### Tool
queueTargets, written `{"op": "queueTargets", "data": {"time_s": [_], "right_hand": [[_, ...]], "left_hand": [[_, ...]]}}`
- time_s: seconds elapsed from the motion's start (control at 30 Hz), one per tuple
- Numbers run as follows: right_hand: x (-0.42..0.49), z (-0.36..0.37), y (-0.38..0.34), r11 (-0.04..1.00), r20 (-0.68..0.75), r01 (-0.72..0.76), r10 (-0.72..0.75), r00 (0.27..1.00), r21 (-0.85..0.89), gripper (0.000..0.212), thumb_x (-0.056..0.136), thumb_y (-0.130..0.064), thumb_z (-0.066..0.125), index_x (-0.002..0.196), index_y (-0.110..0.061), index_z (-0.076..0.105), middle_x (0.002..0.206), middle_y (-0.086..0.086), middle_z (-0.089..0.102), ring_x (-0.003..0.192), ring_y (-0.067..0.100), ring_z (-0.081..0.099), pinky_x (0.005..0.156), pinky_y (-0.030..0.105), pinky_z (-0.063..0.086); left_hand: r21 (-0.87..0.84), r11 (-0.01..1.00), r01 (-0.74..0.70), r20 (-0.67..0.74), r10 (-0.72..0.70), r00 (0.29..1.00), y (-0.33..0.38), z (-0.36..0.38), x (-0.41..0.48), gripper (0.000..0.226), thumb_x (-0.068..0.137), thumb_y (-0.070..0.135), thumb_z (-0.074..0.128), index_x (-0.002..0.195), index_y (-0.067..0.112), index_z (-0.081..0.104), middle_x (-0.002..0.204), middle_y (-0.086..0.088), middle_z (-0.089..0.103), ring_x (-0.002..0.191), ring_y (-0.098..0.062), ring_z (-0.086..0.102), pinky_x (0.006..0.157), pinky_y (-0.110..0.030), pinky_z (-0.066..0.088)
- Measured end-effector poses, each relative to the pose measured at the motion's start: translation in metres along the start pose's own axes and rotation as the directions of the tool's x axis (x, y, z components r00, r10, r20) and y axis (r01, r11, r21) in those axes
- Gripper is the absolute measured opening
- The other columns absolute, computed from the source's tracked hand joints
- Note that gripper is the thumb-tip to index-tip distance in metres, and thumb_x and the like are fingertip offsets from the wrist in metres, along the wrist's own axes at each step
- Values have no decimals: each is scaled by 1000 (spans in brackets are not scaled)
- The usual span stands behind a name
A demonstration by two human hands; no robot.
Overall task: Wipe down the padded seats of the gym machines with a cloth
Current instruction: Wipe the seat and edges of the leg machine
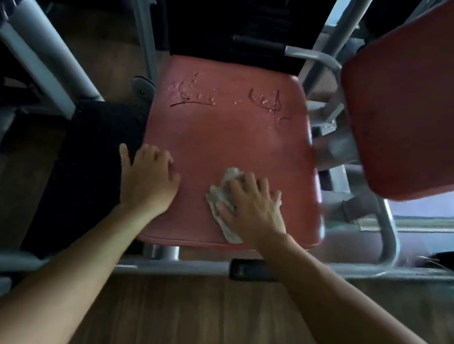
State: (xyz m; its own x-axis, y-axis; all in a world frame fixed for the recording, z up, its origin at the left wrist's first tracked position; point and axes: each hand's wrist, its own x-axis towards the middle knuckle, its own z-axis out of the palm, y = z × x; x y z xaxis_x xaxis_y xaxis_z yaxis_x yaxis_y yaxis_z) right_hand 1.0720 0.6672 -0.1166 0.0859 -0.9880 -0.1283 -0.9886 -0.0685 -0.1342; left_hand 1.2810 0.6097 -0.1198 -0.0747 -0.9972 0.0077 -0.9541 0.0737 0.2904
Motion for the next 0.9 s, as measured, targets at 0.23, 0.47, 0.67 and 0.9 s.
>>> {"op": "queueTargets", "data": {"time_s": [0.23, 0.47, 0.67, 0.9], "right_hand": [[-37, -13, 93, 979, 96, 134, -150, 984, 154, 53, 93, -63, 51, 137, -35, 46, 143, -8, 39, 125, 24, 39, 103, 52, 35], [-52, -5, 149, 855, 37, -169, 174, 984, 491, 45, 98, -46, 56, 141, -35, 49, 146, -6, 39, 129, 24, 38, 101, 48, 43], [-19, 1, 154, 615, -9, -316, 465, 885, 722, 41, 100, -33, 58, 137, -16, 59, 132, 7, 57, 116, 26, 59, 98, 33, 45], [1, 2, 162, 617, 90, -444, 518, 851, 650, 50, 99, -37, 58, 145, -17, 52, 129, 10, 67, 116, 26, 63, 97, 35, 48]], "left_hand": [[-172, 985, -4, 122, 26, 992, 106, 50, -1, 54, 104, 48, 37, 153, 26, 38, 167, -8, 17, 156, -29, 1, 122, -53, -9], [28, 996, 90, -21, -89, 996, 124, 80, -1, 58, 101, 56, 34, 154, 31, 33, 167, -8, 16, 156, -33, 5, 122, -63, -2], [21, 993, 120, -44, -119, 992, 125, 81, -2, 53, 102, 48, 40, 152, 32, 36, 166, -5, 19, 156, -30, 7, 123, -61, 1], [10, 991, 130, -41, -129, 991, 125, 81, 0, 53, 101, 50, 41, 151, 34, 35, 166, -4, 18, 156, -29, 5, 123, -61, 1]]}}
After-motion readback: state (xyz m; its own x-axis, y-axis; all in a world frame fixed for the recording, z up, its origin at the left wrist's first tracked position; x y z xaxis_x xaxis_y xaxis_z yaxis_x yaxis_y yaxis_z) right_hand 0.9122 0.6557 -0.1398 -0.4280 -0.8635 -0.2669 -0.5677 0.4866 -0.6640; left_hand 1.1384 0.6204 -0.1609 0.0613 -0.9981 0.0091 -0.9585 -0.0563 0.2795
